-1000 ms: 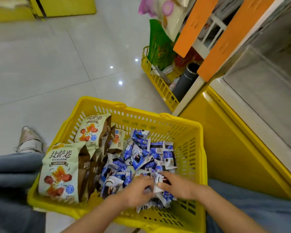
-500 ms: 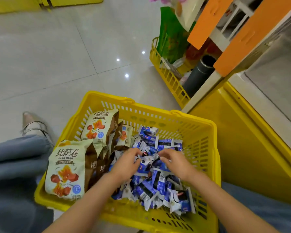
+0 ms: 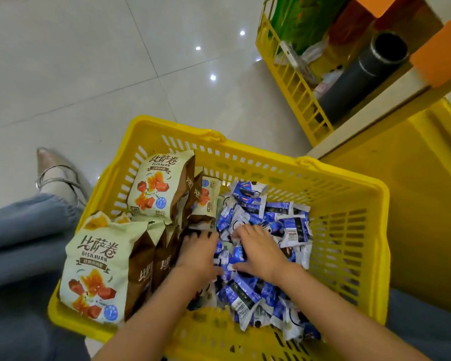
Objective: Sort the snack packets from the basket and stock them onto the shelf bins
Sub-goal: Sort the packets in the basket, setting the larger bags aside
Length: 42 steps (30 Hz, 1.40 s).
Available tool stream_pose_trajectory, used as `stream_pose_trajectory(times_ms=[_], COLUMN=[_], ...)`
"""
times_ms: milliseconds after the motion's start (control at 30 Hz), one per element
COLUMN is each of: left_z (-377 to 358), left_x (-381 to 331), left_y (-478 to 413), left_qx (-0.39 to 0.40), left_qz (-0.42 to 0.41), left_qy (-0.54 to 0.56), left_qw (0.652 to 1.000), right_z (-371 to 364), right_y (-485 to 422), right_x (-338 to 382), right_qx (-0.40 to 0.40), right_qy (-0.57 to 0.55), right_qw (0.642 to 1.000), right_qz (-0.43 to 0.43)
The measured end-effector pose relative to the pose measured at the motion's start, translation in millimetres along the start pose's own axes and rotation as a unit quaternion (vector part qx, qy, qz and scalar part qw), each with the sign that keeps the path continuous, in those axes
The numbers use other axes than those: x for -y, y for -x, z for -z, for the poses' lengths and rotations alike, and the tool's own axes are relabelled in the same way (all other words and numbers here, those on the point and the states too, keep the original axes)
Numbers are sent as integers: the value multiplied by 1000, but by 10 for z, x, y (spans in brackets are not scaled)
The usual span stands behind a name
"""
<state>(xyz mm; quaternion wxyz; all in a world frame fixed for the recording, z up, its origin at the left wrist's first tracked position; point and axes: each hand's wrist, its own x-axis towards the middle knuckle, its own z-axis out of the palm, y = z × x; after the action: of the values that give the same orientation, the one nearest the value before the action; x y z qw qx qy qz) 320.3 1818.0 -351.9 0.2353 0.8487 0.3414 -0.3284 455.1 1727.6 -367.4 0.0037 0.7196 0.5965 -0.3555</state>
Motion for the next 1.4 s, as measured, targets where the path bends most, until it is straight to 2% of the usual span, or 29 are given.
stream_pose_trajectory(times_ms=[133,200,300,367,433,467,533,633,733,900,1033,1267,1400], left_z=[86,92,46,12,6,10,21,-7,-70,-68,-67,-80,-63], left_x=[31,34,28,25,32,48,42,39,48,65,55,70,77], left_y=[72,182,347,431,490,521,558,629,676,659,657,695,723], left_qx=[-92,-109,-109,-102,-83,-72,-53,-35,-23,-22,-21,-13,-9], left_qz=[-4,-11,-14,-20,-23,-27,-43,-61,-59,-57,-57,-60,-62], left_qy=[53,92,159,193,201,204,212,215,218,214,201,208,208], left_qw=[994,990,981,976,976,976,975,974,974,975,978,976,976], right_z=[104,203,364,417,390,351,239,81,20,-8,-82,-35,-80], right_y=[12,50,89,101,87,65,13,-145,-334,-544,-592,-666,-609], right_x=[-58,-101,-146,-135,-70,-2,107,174,135,84,107,131,137], right_qx=[29,29,-12,-86,-136,-127,-40,65,85,61,74,89,65], right_qy=[56,62,110,144,90,31,-102,-222,-236,-101,48,137,168], right_qw=[997,995,981,967,976,987,993,972,966,993,992,982,980], right_qz=[-38,-68,-156,-192,-142,-96,-33,-36,-59,27,89,96,86])
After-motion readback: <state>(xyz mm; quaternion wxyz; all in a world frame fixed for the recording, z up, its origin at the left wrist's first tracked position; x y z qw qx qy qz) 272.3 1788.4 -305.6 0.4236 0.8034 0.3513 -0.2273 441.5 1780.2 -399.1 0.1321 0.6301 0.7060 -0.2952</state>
